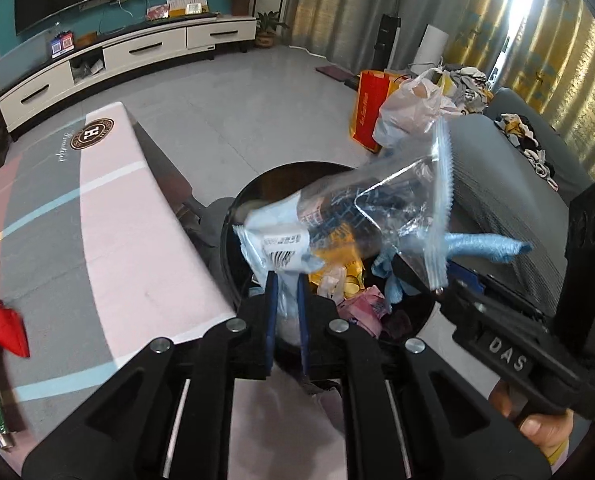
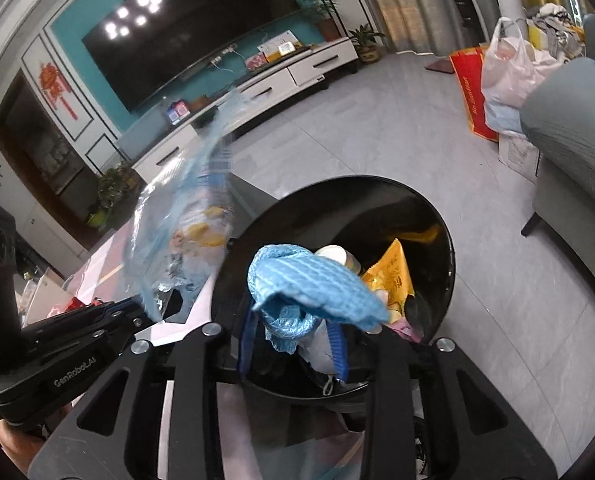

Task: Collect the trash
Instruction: 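Carry zip bag and blue cloth toward the black bin, then move both open tools back over the trash on the table, then grasp the pink plastic bag with the left tool while the right grasps the green snack bag, then carry pink bag and green snack bag over the bin and open both tools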

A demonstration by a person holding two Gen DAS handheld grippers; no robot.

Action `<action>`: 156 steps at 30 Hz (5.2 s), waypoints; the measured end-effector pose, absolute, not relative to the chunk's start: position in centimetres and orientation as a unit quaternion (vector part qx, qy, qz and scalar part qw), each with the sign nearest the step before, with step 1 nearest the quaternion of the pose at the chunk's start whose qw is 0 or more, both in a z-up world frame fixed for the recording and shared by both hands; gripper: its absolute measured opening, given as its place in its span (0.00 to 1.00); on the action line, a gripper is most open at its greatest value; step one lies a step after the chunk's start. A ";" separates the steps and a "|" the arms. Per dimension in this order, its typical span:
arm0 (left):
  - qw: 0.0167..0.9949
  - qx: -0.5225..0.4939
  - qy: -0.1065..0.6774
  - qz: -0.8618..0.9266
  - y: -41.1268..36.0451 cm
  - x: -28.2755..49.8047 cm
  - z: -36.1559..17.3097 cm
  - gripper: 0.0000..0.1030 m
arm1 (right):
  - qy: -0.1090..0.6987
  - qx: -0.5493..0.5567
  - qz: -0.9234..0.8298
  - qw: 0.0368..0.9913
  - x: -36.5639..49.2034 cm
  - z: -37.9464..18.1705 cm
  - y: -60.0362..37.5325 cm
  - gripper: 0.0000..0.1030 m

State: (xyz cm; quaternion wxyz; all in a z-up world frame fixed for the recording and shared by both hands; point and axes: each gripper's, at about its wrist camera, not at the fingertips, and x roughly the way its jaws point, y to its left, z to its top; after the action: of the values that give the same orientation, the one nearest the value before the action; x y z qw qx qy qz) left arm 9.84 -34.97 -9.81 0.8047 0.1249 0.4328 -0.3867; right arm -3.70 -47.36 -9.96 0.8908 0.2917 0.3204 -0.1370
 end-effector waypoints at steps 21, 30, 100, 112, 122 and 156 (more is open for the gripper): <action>0.825 0.113 0.446 -0.329 -24.9 8.0 -10.6 0.81 | 0.345 0.290 -0.112 0.886 -4.3 -9.4 -44.8 0.59; 0.854 0.085 0.440 -0.262 -16.0 6.7 -10.0 0.82 | 0.376 0.250 -0.052 0.891 -2.4 -8.6 -39.2 0.59; 0.912 -0.058 0.381 -0.140 1.1 12.4 -10.1 0.08 | 0.439 0.273 0.227 0.825 12.2 -11.0 -17.5 0.13; 0.913 -0.060 0.354 -0.195 0.0 7.5 -6.0 0.08 | 0.384 0.260 0.204 0.862 6.3 -7.1 -21.5 0.13; 0.905 -0.035 0.350 -0.241 -4.1 5.4 -4.5 0.08 | 0.351 0.288 0.147 0.879 2.0 -6.0 -27.4 0.13; 0.817 0.053 0.388 -0.423 -28.1 6.9 -5.8 0.08 | 0.269 0.377 -0.047 0.885 -7.0 -8.8 -45.7 0.13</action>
State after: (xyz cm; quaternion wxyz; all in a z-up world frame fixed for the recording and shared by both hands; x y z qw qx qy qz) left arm 6.93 -28.13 -5.83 0.8171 0.0529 0.3880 -0.4230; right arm -7.00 -45.73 -8.84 0.8853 0.3766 0.2688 -0.0472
